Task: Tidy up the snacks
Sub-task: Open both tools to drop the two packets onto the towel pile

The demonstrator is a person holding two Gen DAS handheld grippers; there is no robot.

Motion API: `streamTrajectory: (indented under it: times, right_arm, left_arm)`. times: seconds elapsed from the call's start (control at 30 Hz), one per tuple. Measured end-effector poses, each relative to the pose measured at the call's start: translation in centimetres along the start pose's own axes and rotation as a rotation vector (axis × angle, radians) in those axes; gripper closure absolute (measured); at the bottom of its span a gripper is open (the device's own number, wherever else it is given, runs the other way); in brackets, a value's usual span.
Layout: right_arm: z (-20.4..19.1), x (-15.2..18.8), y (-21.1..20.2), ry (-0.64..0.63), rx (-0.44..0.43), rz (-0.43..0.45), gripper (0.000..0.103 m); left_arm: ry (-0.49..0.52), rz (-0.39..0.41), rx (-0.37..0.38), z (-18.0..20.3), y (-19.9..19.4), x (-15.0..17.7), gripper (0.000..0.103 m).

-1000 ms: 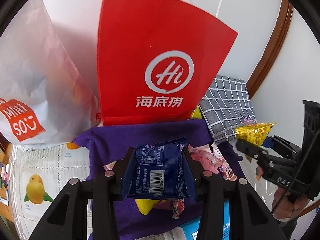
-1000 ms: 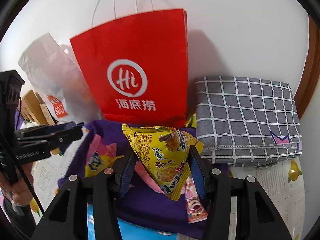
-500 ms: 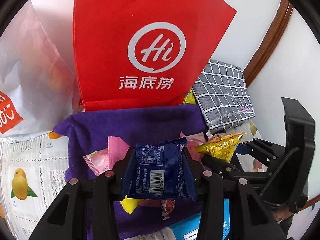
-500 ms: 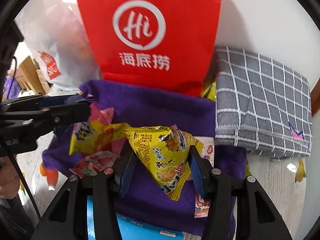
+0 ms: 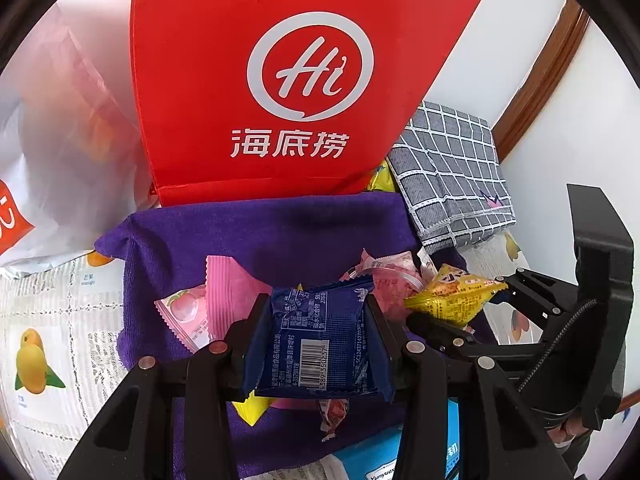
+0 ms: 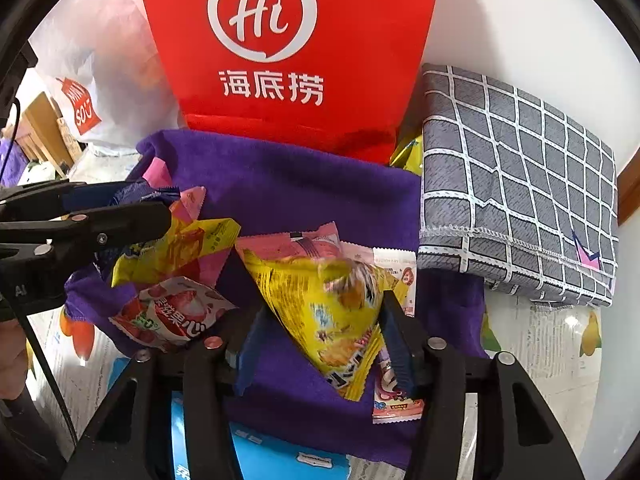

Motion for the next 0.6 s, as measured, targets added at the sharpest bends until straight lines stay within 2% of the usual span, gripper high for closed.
streamTrajectory:
  times: [0.2,0.4,0.6]
  right_arm:
    - [-0.1,-0.1,-0.1,-0.016,0.011,0.003,0.042]
    - [0.0,-0.4,-1.3,-0.021,0.017,0.04,0.037]
    - [0.8,-0.9,-2.8,0.013,-0.004,0.078,0.036]
  left_arm:
    - [-0.003,-0.001,0.002,-0.2,0.0,-0.1,0.06]
    - [0.005,-0.001,-0.004,0.0,0.0,-0.1,0.06]
    - [0.006,-0.003,0.002,0.2,0.2,-0.1,0.06]
Point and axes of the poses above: each gripper's, at about its wrist camera, not at the fingertips, and y roughly the way its jaws point, z to its right, x to its underside, the point moved 9 cm from there along y, roughly the way its jaws point, and after that the axes turned 8 degrees about x, right-handed, at the moved point
